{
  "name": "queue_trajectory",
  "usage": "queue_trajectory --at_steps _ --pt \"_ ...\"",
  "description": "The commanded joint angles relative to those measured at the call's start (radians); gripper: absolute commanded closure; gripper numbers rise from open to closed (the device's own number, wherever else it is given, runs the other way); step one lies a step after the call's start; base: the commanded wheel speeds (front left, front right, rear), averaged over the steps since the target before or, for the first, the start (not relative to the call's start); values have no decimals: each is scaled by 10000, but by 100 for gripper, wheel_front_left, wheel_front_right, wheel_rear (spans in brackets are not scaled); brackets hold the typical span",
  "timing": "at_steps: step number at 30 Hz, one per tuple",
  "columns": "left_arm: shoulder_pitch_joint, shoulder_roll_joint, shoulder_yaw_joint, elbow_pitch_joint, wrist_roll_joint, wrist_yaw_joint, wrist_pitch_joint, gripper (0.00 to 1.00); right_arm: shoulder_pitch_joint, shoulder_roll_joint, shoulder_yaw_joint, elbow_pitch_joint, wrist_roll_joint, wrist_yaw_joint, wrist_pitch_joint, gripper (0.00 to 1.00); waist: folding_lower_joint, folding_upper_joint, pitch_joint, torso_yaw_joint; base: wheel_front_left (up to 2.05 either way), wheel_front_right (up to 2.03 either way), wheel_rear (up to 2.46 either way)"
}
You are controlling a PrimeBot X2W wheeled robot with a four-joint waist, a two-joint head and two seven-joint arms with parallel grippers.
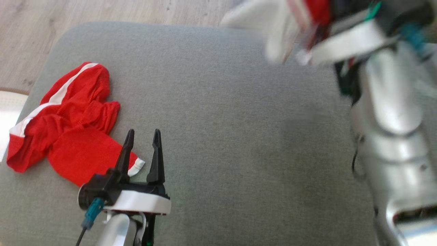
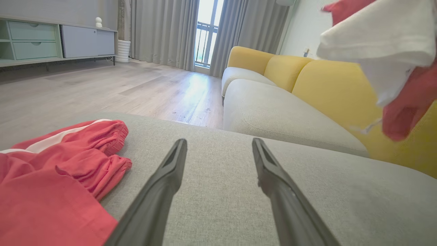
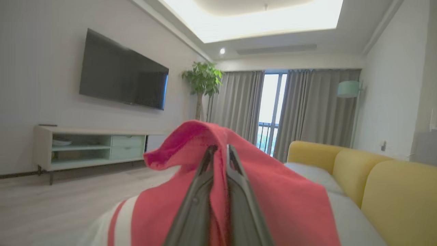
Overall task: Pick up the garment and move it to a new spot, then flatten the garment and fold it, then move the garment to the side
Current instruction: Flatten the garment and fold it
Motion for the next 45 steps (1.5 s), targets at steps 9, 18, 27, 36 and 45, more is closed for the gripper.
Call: queue_trajectory --at_steps 9,18,27,36,45 --pt "-88 20 412 -455 37 -26 -93 0 3447 -355 -6 1086 348 75 204 100 1 0 -27 -585 0 0 0" --pt "-50 20 602 -341 253 -144 -93 0 5207 -178 -1391 893 572 75 493 0 1 0 -143 -1277 0 0 0" --pt "83 20 660 -386 248 -147 -93 0 6031 112 -2174 -722 772 75 287 0 1 0 -462 -1805 0 0 0" --pt "138 20 702 -512 266 -149 -93 0 7292 142 -1766 -3373 1808 75 -6 0 1 0 -513 -2159 0 0 0" --pt "68 20 625 -547 242 -176 -93 0 7718 143 -1642 -3921 1974 75 -40 0 1 0 -404 -2152 0 0 0"
